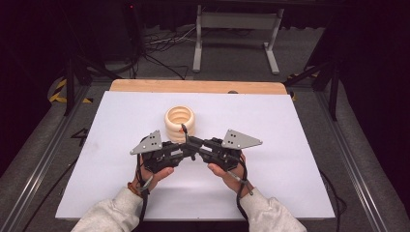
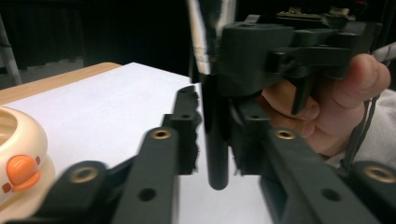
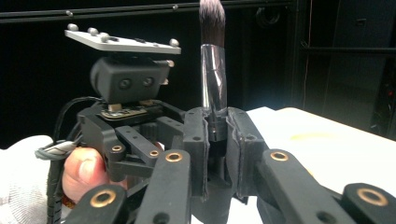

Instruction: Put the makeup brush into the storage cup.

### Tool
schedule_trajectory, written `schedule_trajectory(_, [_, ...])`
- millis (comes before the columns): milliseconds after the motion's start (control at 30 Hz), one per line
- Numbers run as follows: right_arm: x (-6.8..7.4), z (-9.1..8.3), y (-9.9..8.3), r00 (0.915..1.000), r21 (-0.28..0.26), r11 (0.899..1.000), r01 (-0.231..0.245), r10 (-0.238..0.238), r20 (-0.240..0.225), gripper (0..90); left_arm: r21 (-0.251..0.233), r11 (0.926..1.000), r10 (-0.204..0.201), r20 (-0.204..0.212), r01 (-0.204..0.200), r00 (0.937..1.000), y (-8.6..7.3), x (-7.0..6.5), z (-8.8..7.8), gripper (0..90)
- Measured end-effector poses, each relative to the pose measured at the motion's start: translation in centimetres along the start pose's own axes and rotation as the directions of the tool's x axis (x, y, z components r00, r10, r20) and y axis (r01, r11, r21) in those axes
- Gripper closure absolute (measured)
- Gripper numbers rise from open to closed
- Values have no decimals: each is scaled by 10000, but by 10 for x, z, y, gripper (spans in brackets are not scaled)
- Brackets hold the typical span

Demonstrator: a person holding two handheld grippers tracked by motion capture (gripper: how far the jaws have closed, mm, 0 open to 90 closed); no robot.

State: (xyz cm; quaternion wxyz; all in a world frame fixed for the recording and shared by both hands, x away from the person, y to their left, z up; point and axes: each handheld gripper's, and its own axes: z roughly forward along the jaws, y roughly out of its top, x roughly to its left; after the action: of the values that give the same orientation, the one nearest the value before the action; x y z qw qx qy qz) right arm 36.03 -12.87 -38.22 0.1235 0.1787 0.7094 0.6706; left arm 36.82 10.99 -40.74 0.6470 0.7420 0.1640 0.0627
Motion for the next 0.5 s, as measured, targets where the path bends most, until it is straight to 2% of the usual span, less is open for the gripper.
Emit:
schedule_trajectory(233, [0, -2, -1, 10000, 13, 10000, 28, -28, -6, 757, 290, 9990, 339, -389, -328, 9987, 1, 0, -2, 791])
schedule_trajectory(300, [0, -4, 1, 9996, 140, 9997, 215, -217, 162, 723, 430, 9981, 470, -512, -448, 9976, 2, 1, -4, 791])
schedule_trajectory(500, [-2, -13, 7, 9982, 26, 9992, 408, -409, 435, 676, 709, 9962, 572, -828, -513, 9949, 2, 4, -8, 791])
